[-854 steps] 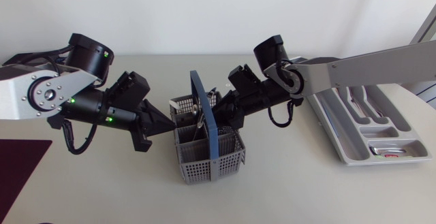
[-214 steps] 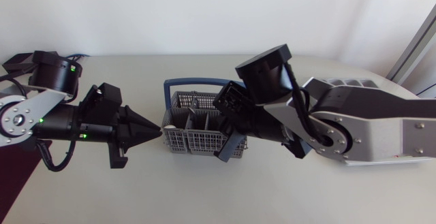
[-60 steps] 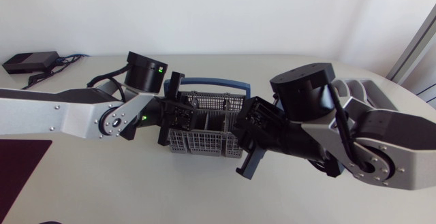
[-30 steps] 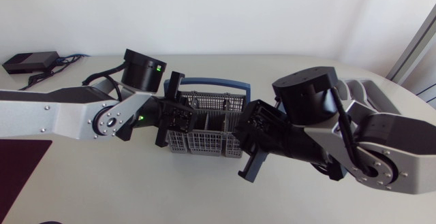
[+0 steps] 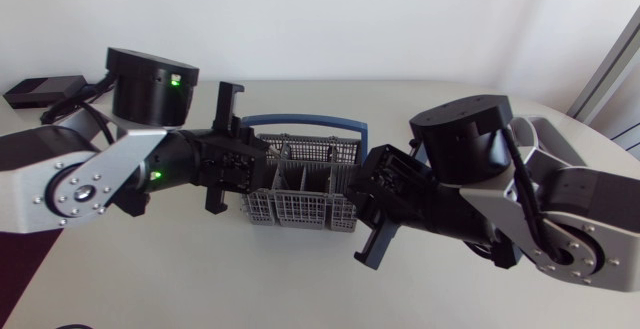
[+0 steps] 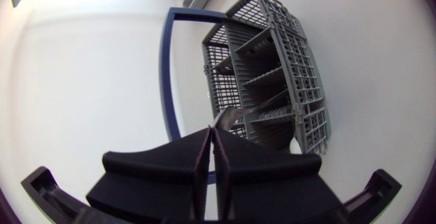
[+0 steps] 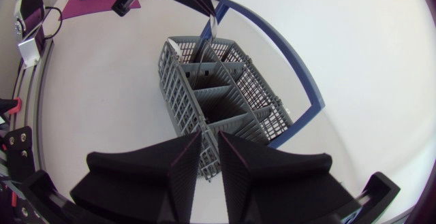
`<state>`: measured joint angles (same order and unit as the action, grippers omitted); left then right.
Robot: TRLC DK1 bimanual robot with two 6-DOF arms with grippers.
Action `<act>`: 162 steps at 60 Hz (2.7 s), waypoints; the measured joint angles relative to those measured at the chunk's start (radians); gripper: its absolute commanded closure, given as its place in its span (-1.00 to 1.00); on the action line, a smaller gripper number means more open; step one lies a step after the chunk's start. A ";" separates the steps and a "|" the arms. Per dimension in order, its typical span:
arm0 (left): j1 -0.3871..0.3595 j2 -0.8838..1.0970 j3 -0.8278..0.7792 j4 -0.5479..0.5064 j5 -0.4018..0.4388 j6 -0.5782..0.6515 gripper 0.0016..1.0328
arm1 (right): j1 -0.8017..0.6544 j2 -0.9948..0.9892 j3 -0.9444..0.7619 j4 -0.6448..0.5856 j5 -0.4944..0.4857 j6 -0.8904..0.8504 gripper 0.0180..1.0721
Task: Sort the cutlery from the basket into the organizer compartments.
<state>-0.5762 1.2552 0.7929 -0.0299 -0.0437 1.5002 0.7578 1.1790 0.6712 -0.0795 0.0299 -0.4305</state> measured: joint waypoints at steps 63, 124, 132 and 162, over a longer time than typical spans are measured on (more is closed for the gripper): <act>-0.037 -0.140 0.195 -0.438 -0.055 -0.981 0.94 | 0.199 -0.045 0.058 0.071 0.235 -0.002 0.17; 0.003 0.016 0.314 -0.530 0.073 -1.310 0.94 | 0.245 0.311 0.177 0.335 0.377 -0.178 0.42; 0.005 0.016 0.314 -0.530 0.073 -1.310 0.94 | 0.242 0.322 0.187 0.335 0.384 -0.185 0.49; 0.004 0.016 0.314 -0.545 0.073 -1.318 0.82 | 0.235 0.321 0.187 0.335 0.398 -0.203 0.89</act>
<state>-0.5724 1.2709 1.1065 -0.5751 0.0292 0.1822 0.9928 1.5002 0.8585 0.2554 0.4278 -0.6331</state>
